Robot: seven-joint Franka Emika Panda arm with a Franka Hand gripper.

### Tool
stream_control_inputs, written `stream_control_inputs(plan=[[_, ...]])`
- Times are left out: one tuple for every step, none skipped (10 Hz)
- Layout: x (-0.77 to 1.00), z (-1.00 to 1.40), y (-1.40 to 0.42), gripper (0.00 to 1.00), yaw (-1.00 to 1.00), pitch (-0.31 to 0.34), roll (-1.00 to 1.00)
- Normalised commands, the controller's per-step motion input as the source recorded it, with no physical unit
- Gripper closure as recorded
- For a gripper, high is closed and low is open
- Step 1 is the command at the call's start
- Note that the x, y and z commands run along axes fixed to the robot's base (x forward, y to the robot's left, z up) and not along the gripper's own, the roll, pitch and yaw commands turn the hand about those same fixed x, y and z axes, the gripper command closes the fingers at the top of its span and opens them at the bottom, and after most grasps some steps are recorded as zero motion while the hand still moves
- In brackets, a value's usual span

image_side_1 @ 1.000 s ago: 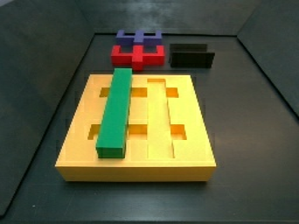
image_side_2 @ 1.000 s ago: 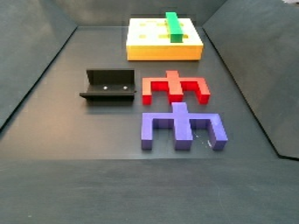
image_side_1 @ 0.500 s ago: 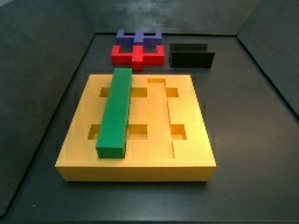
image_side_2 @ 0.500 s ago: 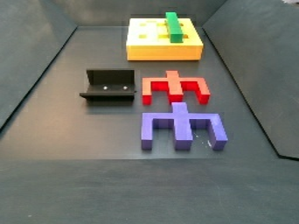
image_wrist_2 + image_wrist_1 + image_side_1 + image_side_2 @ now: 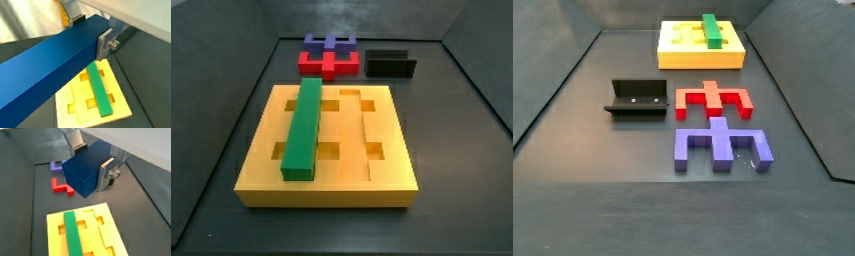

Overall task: Pick up the blue object. Move up. Move to above the board. Insert the blue object.
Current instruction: Move to above the board.

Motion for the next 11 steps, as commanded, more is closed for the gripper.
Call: stream_control_inputs(plan=[[0.1,0.03,-0.09,1.0,1.0,0.078,0.06],[0.1,0.01,-0.06,1.0,1.0,0.088,0.06],[0.09,0.01,-0.05,1.0,1.0,0.095,0.07],[0.08,0.01,-0.04,1.0,1.0,0.107,0.07],[0.08,0.01,-0.04,1.0,1.0,0.117,0.08],[0.08,0.01,-0.04,1.0,1.0,0.136,0.1],[0.08,0.01,-0.03,1.0,1.0,0.147,0.1],[0.08,0.02,-0.03,1.0,1.0,0.176,0.12],[0.08,0.02,-0.03,1.0,1.0,0.205,0.15],[0.09,0.02,-0.04,1.0,1.0,0.265,0.19],[0.1,0.02,-0.04,1.0,0.82,0.268,0.2]])
